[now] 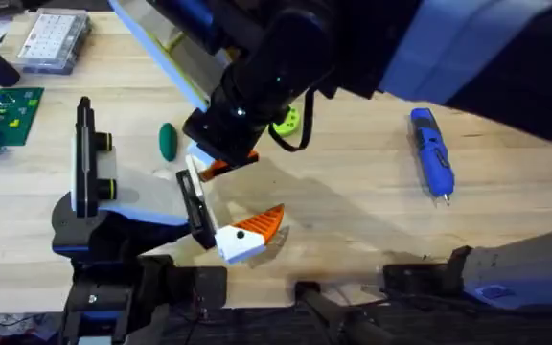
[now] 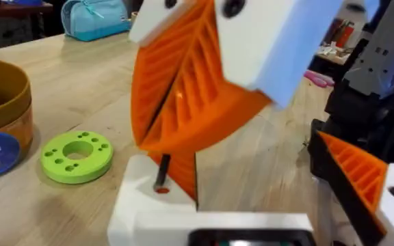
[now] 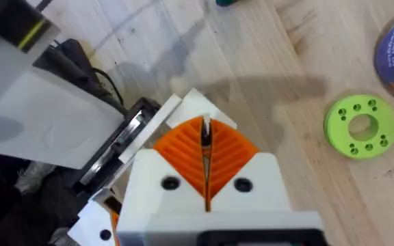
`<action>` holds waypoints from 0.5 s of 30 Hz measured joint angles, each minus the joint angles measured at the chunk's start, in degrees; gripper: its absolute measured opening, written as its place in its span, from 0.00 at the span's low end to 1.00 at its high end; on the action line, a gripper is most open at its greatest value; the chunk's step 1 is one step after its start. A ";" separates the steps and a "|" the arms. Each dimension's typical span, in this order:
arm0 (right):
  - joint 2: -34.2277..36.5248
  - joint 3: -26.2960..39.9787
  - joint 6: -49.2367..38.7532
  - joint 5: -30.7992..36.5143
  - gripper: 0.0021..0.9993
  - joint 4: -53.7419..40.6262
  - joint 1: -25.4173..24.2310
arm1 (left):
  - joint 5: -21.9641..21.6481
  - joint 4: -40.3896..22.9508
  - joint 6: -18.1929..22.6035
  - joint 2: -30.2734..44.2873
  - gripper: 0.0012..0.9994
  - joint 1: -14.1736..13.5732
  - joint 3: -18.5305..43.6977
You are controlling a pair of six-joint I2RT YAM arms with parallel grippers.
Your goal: Pick up the gripper from the table and insert it into the empty holder that is missing its gripper. Then pick up a screw, insert it into the mounting hole, and use the screwdriver to tighten it. Finally, clean up the table by picking up the vegetable and placing it into the bucket.
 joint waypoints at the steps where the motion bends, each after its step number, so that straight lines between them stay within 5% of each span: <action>1: -0.02 0.00 0.00 0.00 0.00 0.00 0.00 | 0.00 0.02 0.00 0.00 0.99 0.00 0.00; 15: 0.84 0.06 0.00 -0.04 0.00 -0.17 0.00 | 0.00 -0.04 -0.46 0.02 0.99 0.00 0.00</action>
